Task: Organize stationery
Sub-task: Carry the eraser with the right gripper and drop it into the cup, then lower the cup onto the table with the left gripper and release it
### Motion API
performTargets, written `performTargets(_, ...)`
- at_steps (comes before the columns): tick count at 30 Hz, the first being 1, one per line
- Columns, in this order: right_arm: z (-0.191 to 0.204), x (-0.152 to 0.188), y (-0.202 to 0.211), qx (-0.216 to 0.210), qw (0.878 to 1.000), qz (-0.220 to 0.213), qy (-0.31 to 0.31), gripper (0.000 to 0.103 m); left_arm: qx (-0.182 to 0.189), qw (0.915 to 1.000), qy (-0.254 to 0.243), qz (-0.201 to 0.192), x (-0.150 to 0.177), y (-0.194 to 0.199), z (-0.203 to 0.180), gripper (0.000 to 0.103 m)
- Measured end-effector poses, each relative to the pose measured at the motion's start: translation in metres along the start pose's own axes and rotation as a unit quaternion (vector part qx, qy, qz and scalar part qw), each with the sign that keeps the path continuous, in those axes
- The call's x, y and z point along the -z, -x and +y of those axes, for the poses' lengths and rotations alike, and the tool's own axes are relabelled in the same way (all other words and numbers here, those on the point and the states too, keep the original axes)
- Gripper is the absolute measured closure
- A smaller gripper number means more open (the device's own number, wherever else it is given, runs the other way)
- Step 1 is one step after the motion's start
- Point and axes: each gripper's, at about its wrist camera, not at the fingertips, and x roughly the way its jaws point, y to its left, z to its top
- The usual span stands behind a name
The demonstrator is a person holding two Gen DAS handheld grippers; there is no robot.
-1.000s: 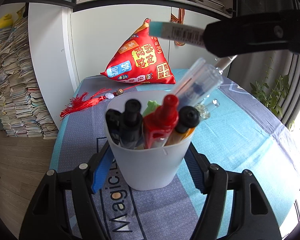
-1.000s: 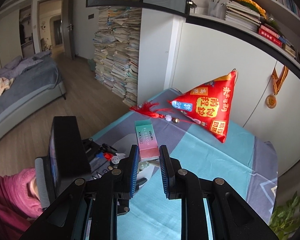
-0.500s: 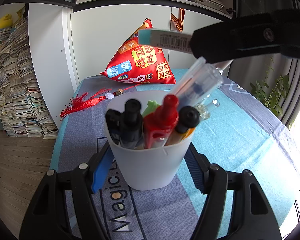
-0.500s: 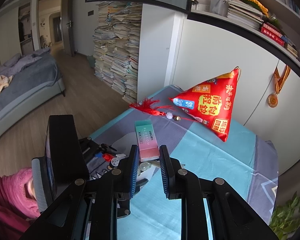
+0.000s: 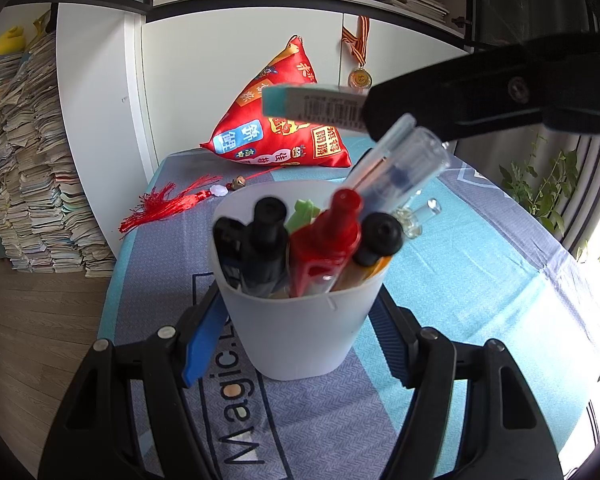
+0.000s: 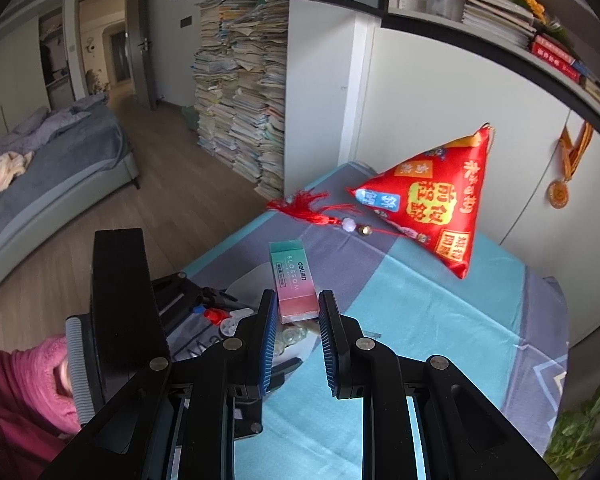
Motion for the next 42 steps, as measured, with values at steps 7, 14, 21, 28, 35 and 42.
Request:
performTargets(7,0.000,0.002,-0.003,-0.014,1.000,0.005,0.002,0.082,0.000,1.0000,-0.001,0.001,-0.001,-0.001,-0.001,0.034)
performTargets(14,-0.007,0.009,0.018,-0.009,0.999,-0.040,-0.033,0.082,0.000,1.0000,0.000,0.001,-0.001,-0.001,-0.001,0.034)
performTargets(21,-0.033,0.056,0.054,0.004,0.991,-0.079,-0.109,0.082,-0.001,1.0000,0.000,0.007,-0.002,-0.004,-0.002,0.033)
performTargets(28,-0.057,0.146,0.063,0.048,0.972,-0.075,-0.218,0.081,-0.019,0.9996,0.004,-0.019,-0.005,0.006,-0.009,0.034)
performTargets(35,-0.076,0.202,0.051,0.043,0.947,-0.054,-0.312,0.081,-0.049,0.9985,0.023,-0.006,-0.022,0.000,-0.012,0.035)
performTargets(42,-0.077,0.211,0.055,0.027,0.944,-0.077,-0.319,0.081,-0.052,0.9975,0.047,0.003,-0.031,-0.004,-0.014,0.037)
